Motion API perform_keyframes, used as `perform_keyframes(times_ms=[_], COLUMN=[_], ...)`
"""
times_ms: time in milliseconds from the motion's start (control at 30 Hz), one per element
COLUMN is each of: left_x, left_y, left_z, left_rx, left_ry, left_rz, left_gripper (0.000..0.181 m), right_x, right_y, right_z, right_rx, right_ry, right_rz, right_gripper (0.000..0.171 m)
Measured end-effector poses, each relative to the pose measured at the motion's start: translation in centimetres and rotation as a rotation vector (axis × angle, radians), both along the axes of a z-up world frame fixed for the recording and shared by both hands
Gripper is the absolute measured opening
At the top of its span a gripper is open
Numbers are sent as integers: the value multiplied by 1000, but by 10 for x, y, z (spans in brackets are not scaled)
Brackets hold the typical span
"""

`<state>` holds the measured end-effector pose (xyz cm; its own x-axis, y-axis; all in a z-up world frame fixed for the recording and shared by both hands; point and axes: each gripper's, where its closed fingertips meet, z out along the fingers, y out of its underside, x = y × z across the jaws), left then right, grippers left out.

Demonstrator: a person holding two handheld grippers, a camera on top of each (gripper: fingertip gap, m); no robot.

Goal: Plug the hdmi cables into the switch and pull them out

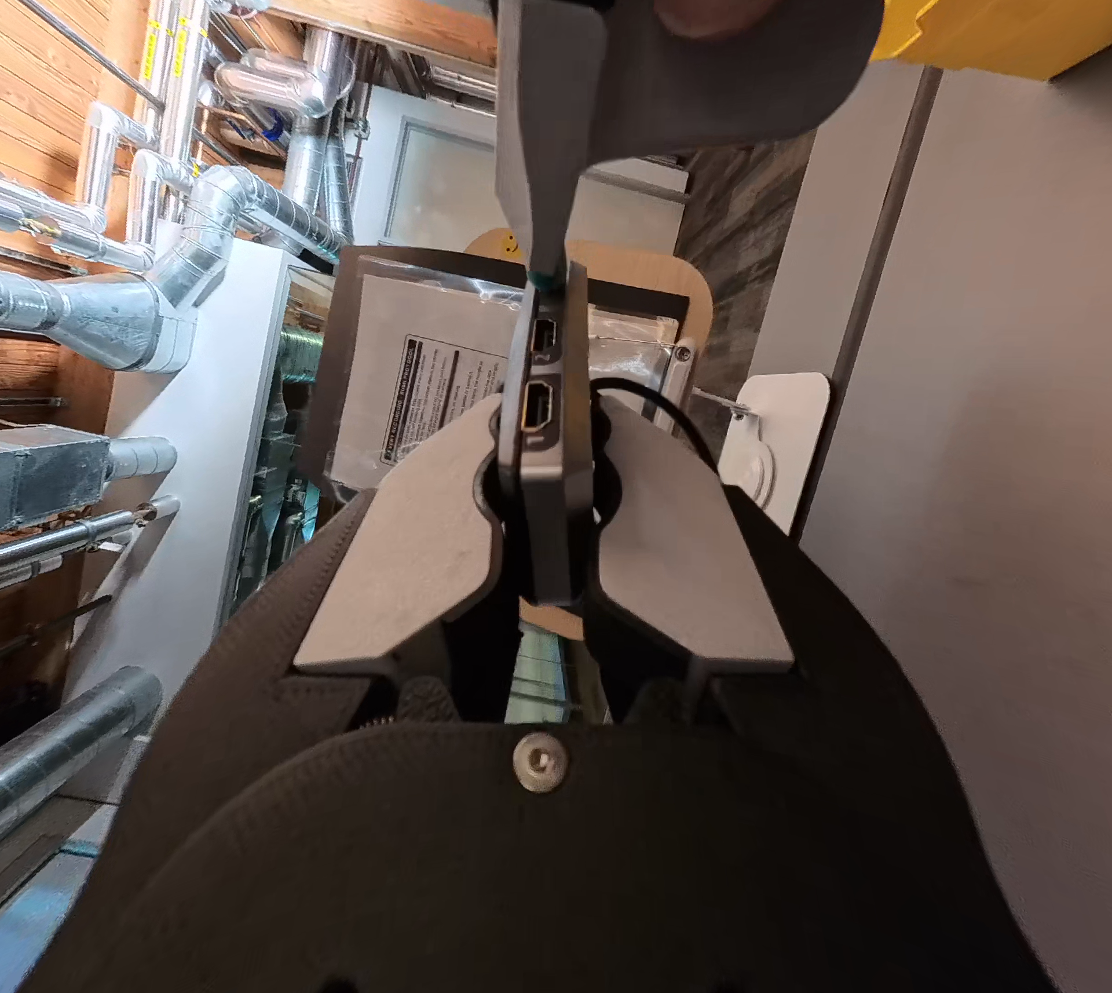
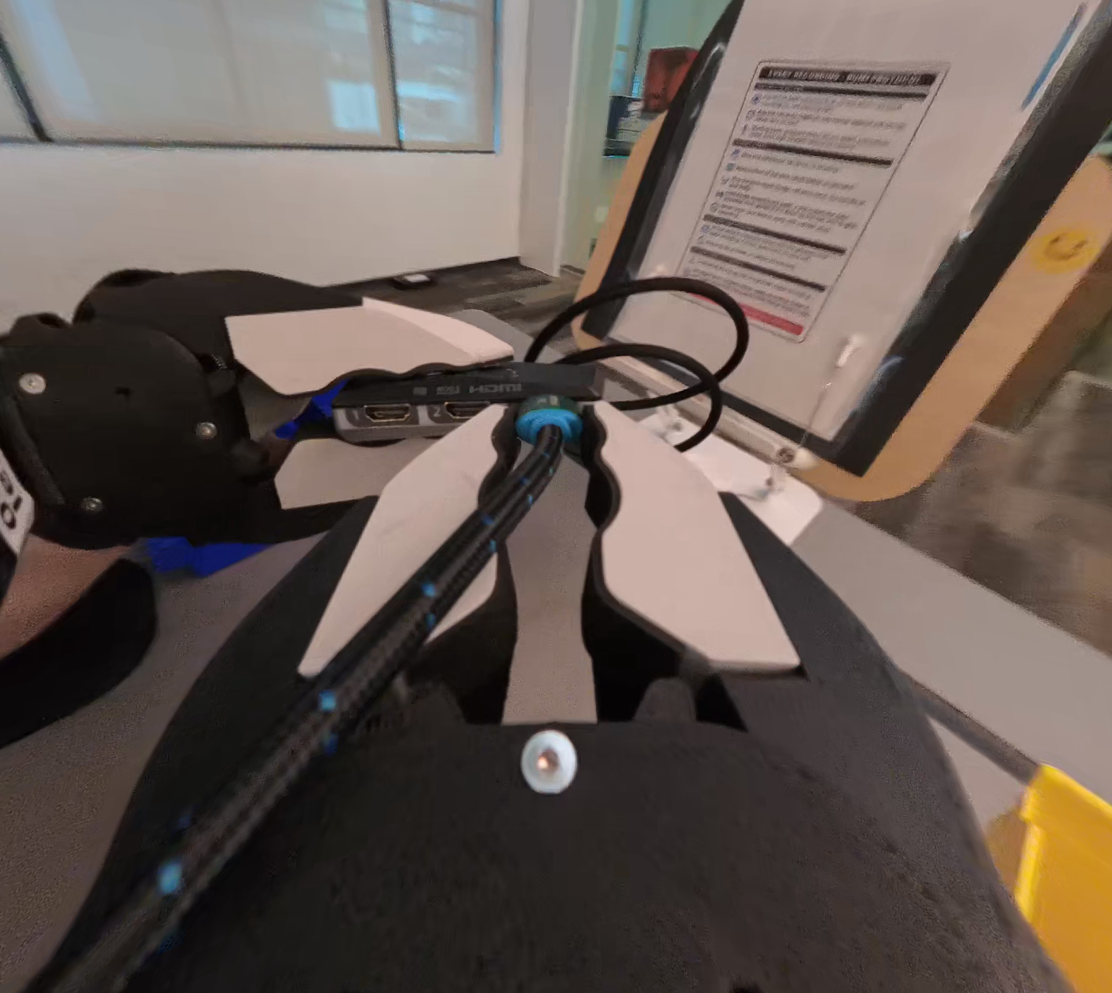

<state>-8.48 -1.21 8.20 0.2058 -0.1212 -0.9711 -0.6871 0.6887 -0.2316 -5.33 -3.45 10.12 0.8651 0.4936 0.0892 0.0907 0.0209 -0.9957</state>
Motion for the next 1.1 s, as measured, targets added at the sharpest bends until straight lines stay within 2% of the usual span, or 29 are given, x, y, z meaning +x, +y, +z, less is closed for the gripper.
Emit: perform_keyframes(times_ms=[33, 167, 233, 333, 367, 433, 467, 533, 600, 700, 800, 867, 933, 1000, 1100], left_x=[-1, -4, -2, -1, -2, -20, -29, -40, -49, -61, -65, -64, -60, -56, -50], left_y=[1, 1, 1, 5, 8, 34, 44, 52, 55, 54, 49, 46, 43, 41, 40], left_z=[0, 4, 3, -2, -4, -8, -9, -5, 3, 18, 24, 25, 24, 20, 12], left_rx=[-3, -11, -1, -22, -35, -70, -98, -115, -152, -176, -237, -256, -257, -246, -245], left_ry=[-11, -8, -1, 12, 12, 34, 25, 5, -53, -101, -143, -147, -138, -116, -82], left_rz=[-5, 23, 30, 42, 61, 207, 236, 213, 198, 190, 137, 117, 110, 115, 116], left_gripper=[22, 22, 22, 22, 22, 22, 22, 22, 22, 22, 22, 22, 22, 22, 22], right_x=[-2, -3, 0, 1, 4, 23, 25, 33, 55, 131, 224, 279, 312, 324, 332], right_y=[-2, -1, 1, 5, 6, -2, -10, -20, -31, -58, -89, -110, -126, -121, -102], right_z=[1, 2, -1, -7, -4, 17, 29, 38, 39, 44, 31, 36, 42, 25, -25], right_rx=[5, -77, -100, -81, -39, 117, 151, 89, -14, -77, -177, -149, -105, -148, -345], right_ry=[2, 218, 243, 163, 95, -60, -29, 51, 5, -153, -253, -342, -463, -585, -737], right_rz=[-6, 103, 114, 65, 1, -172, -152, -58, -14, -228, -598, -857, -1024, -1010, -906], right_gripper=[20, 22, 22, 21, 21, 21, 21, 21, 21, 21, 21, 21, 21, 22, 21])
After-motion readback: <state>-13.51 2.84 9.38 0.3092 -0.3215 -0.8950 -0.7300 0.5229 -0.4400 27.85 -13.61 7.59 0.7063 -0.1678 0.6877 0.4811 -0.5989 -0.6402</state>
